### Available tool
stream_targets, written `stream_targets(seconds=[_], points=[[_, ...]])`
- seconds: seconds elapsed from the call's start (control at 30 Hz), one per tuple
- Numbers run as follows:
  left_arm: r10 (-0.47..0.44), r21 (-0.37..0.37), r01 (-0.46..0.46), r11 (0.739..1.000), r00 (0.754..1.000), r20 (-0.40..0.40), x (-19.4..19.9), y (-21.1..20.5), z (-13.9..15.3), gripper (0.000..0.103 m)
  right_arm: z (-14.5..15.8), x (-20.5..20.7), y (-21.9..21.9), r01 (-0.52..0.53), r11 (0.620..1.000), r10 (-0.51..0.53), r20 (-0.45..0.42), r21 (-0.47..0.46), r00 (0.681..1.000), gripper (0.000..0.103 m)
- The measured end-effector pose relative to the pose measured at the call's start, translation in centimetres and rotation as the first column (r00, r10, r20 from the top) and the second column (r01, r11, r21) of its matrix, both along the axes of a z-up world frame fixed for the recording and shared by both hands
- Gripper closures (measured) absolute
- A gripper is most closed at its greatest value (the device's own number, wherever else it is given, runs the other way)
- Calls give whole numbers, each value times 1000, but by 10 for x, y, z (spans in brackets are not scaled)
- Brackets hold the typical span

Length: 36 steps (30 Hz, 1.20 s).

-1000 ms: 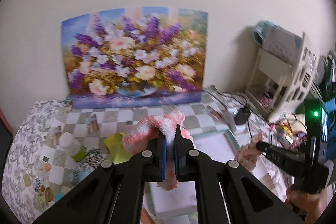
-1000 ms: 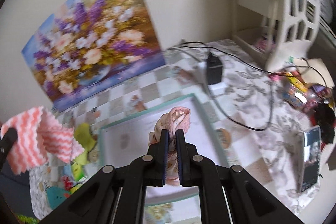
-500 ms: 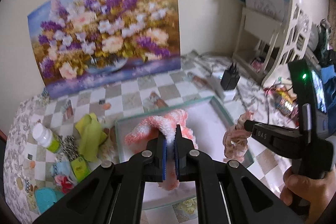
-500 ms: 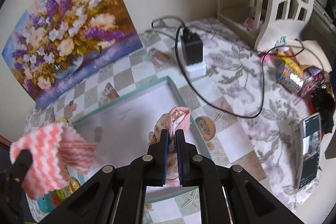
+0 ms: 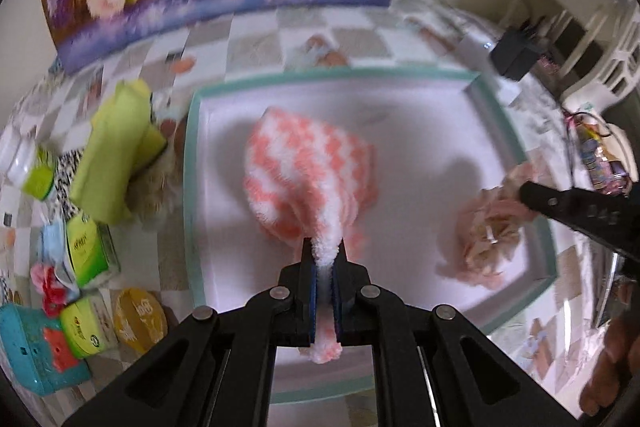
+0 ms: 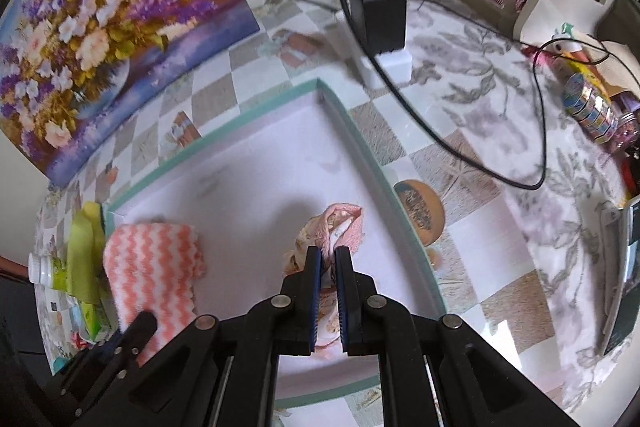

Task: Organize soft objects
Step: 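Lower the towel into the tray and open the left tool while the right tool releases the scrunchie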

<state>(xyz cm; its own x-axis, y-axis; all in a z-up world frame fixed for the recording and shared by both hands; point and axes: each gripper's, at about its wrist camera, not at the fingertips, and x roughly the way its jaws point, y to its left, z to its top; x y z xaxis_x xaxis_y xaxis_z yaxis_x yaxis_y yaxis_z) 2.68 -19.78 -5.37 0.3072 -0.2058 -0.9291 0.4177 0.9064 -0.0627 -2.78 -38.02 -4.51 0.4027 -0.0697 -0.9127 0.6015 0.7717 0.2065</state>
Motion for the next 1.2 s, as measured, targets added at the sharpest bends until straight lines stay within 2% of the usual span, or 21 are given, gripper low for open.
stream_targets(seconds=[0.33, 0.43, 0.5, 0.57, 0.7, 0.77, 0.9, 0.97, 1.1, 1.2], points=[[17, 32, -16, 999, 999, -45, 5, 5, -20, 96, -19, 9, 3, -14, 1000, 14, -58, 12, 998, 91], [21, 45, -18, 999, 998, -57, 5, 6, -18, 93, -19, 10, 5, -24, 1000, 24, -69, 10, 997, 91], [24, 55, -21, 998, 998, -54, 5, 6, -15, 84, -18, 11, 7, -33, 999, 33, -76, 4, 997, 90], [22, 53, -20, 998, 999, -49, 6, 6, -10, 68, -15, 16, 9, -42, 999, 41, -80, -9, 996, 88], [17, 30, -16, 999, 999, -38, 5, 8, 4, 59, -4, 17, 16, -60, 998, 56, -83, -37, 995, 75], [27, 31, -26, 999, 999, -28, 5, 10, 12, 49, 4, 18, 20, -71, 996, 66, -88, -53, 994, 70], [44, 26, -44, 999, 999, 15, 5, 14, 31, 41, 19, 19, 28, -89, 993, 84, -69, -77, 994, 57], [58, 16, -58, 998, 998, 33, 7, 18, 37, 33, 25, 19, 30, -94, 992, 89, -60, -84, 994, 53], [102, 12, -103, 995, 993, 63, 11, 31, 47, 21, 37, 18, 35, -101, 990, 98, -36, -96, 995, 33], [148, 5, -149, 989, 986, 82, 17, 42, 50, 11, 40, 18, 38, -107, 988, 105, -31, -108, 994, 29]])
